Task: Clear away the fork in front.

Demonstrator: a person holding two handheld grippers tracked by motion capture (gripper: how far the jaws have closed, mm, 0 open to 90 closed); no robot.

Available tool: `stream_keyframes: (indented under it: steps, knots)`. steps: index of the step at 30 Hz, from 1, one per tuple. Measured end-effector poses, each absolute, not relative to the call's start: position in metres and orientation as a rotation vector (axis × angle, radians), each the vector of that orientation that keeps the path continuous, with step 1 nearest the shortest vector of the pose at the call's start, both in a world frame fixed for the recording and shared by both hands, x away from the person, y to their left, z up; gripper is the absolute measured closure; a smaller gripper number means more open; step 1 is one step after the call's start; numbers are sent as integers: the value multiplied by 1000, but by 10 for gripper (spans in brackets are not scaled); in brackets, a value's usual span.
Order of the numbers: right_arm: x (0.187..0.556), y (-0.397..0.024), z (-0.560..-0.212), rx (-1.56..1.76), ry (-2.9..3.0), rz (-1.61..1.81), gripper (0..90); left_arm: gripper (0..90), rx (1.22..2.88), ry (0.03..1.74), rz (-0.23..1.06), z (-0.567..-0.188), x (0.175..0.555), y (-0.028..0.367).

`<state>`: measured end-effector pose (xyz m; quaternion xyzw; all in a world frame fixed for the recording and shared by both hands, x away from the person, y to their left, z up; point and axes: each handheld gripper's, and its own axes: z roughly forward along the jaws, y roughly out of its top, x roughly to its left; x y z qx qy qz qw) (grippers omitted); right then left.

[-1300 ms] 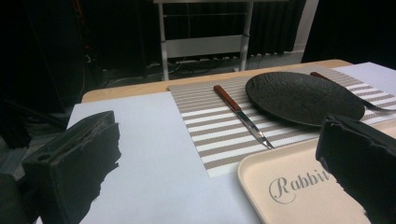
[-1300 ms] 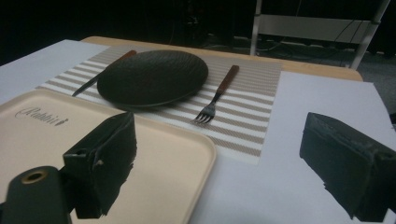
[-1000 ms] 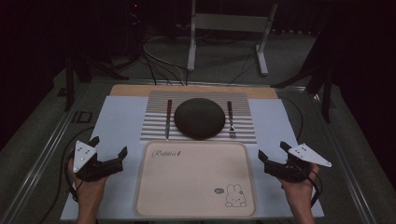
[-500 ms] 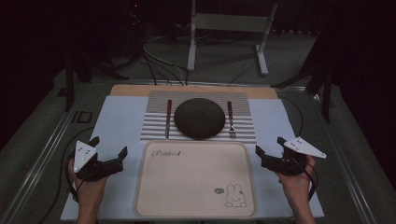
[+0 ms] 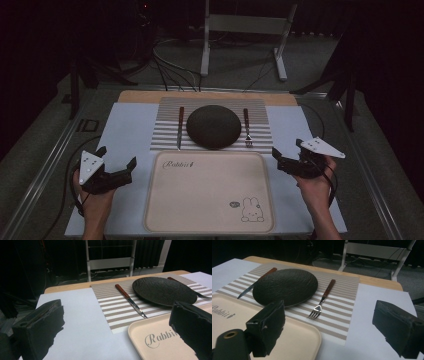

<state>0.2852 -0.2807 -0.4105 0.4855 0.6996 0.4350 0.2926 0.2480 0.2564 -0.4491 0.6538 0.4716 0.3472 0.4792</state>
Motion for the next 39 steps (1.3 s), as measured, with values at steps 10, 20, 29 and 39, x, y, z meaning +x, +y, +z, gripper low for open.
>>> stream_keyframes:
  steps: [10,20,29,39]
  knots:
    - [303,-277,-402,1318,1868,1137,108,0,1598,1156,851,-450,249,257]
    - [321,-273,-396,1324,1866,1117,107,0,1594,1158,852,-450,248,258]
    - [338,-270,-392,1340,1870,1104,107,0,1592,1160,852,-450,248,257]
    - [359,-265,-392,1365,1882,1081,107,0,1590,1162,853,-450,249,259]
